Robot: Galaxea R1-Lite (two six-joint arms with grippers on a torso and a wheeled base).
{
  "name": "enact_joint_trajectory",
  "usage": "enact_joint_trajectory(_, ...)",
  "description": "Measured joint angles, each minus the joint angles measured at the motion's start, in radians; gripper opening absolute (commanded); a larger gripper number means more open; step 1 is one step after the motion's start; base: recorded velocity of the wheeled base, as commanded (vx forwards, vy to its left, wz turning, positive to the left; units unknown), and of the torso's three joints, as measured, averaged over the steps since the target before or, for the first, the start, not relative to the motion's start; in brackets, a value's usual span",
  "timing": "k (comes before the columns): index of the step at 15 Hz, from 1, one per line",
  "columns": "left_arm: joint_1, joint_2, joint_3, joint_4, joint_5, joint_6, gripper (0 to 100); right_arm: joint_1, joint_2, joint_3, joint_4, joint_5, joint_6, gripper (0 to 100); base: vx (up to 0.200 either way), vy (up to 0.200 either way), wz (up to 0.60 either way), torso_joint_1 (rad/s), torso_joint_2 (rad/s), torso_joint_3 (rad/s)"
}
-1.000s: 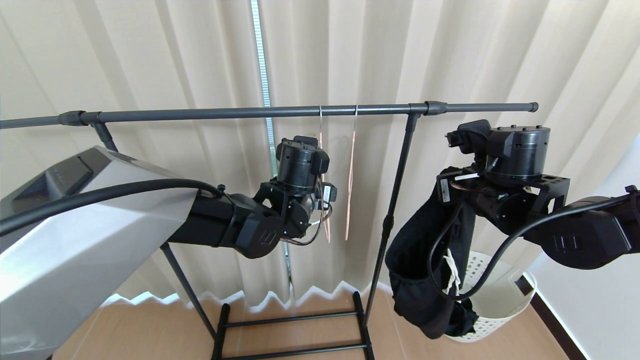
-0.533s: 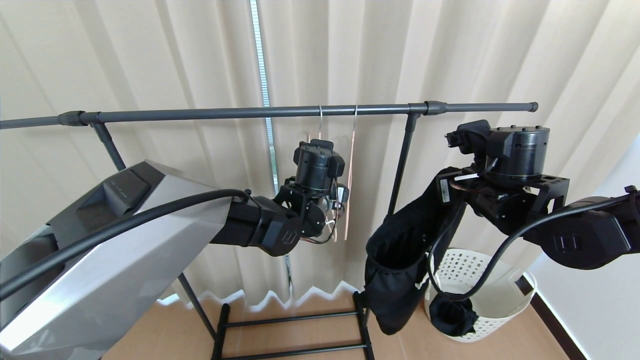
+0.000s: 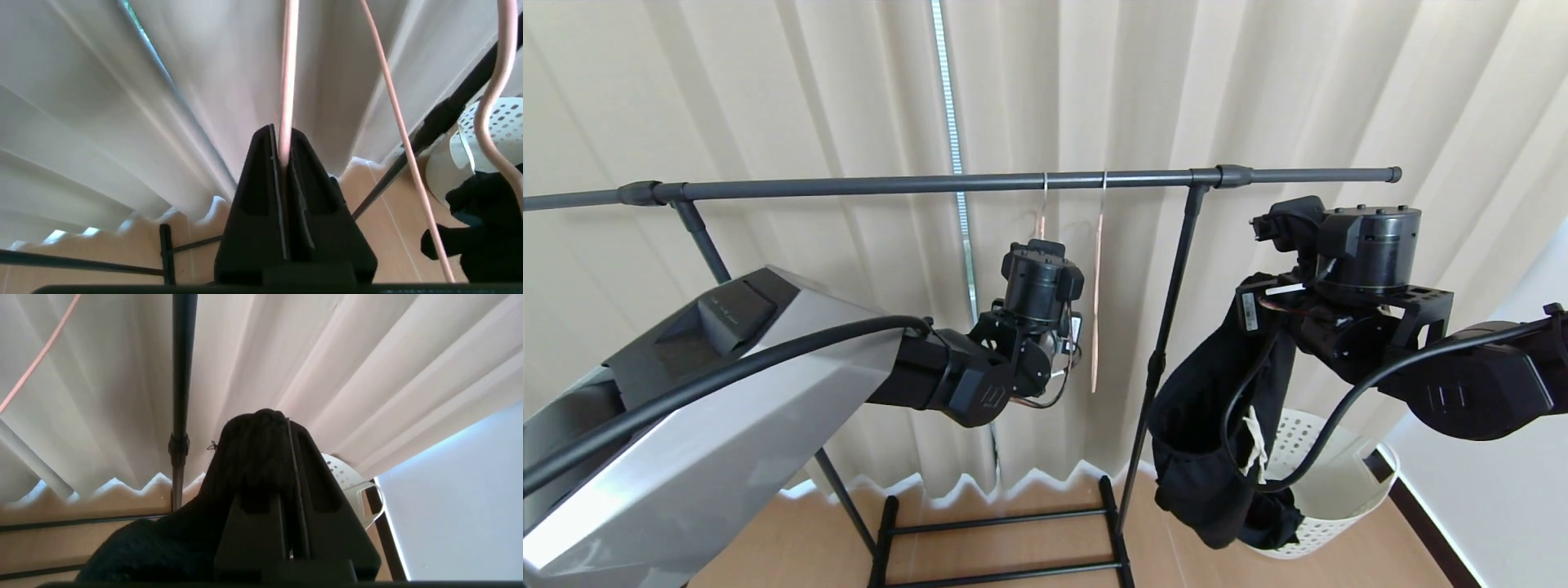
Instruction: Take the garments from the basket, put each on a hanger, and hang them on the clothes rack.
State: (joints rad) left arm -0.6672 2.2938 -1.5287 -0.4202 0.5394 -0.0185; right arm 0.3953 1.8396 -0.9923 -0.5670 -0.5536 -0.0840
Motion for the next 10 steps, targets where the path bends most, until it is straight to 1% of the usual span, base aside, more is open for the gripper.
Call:
enact_joint_trajectory(3, 0.004, -0.047, 0.056, -0.004, -0.001, -0.001, 0, 0.000, 0.001, 0.000, 0.000, 0.000, 0.000, 0, 0.000, 0.000, 0.00, 0.000, 0.00, 0.000)
enact_joint_trajectory(10, 0.015, -0.123, 0.096, -0.005, -0.004, 0.002, 0, 0.000, 0.001, 0.000, 0.000, 0.000, 0.000, 0, 0.000, 0.000, 0.00, 0.000, 0.00, 0.000)
